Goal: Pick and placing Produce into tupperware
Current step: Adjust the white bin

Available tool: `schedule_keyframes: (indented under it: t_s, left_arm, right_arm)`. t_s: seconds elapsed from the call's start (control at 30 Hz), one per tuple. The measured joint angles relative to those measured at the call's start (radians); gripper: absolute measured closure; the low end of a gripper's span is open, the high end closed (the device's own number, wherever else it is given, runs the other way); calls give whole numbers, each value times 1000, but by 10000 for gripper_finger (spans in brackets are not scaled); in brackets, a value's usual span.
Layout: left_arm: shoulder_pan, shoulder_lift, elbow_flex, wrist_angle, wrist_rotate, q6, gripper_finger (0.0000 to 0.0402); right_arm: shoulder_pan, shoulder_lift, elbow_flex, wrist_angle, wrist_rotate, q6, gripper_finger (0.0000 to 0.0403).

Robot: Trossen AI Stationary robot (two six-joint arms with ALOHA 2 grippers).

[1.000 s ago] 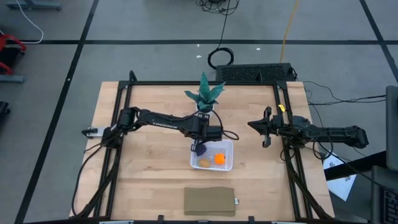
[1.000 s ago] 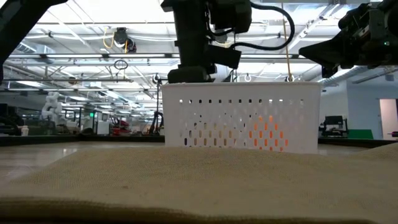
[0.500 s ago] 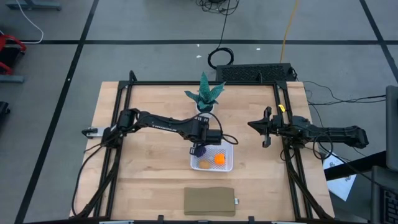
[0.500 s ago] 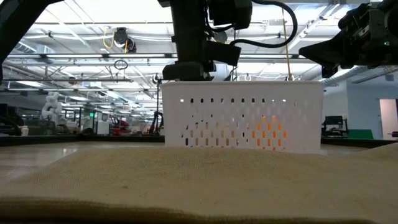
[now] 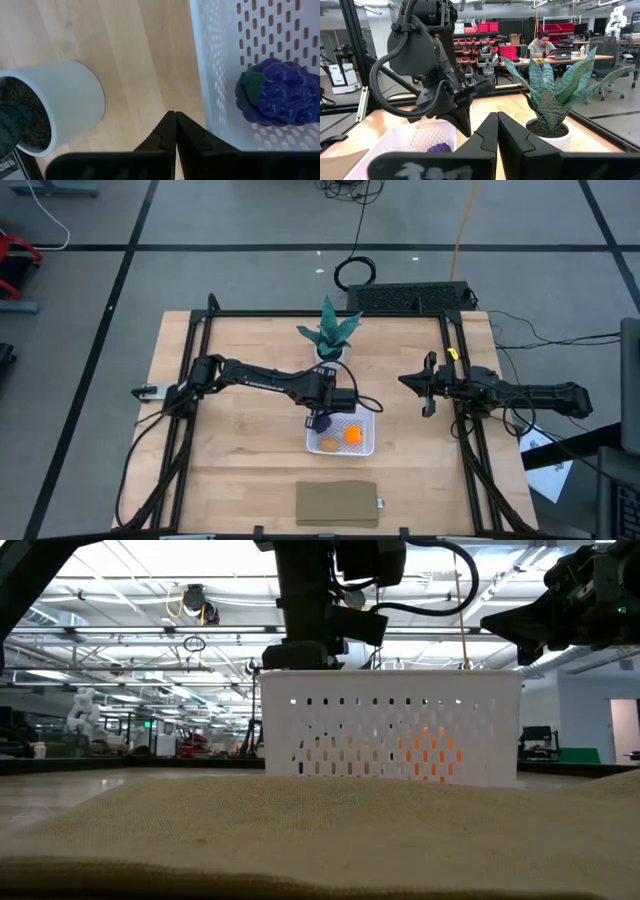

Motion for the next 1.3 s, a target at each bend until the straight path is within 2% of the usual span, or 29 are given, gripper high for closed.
schedule_keyframes:
  t_s: [0.2,0.47,0.83,1.03,1.3]
  left_arm:
    - [0,0,0,-2,8,-3,400]
    - [8,0,1,-59,-52,-44,394]
    - [-3,0,1,-96,-41,-89,388]
    - [-12,0,1,-97,-7,-87,400]
    - [-16,0,1,-98,-3,-90,386]
  right_arm:
    - [0,0,0,0,0,0,403]
    - [0,0,0,0,0,0,403]
    - [0,0,0,0,0,0,403]
    - [0,0,0,0,0,0,403]
    - [0,0,0,0,0,0,403]
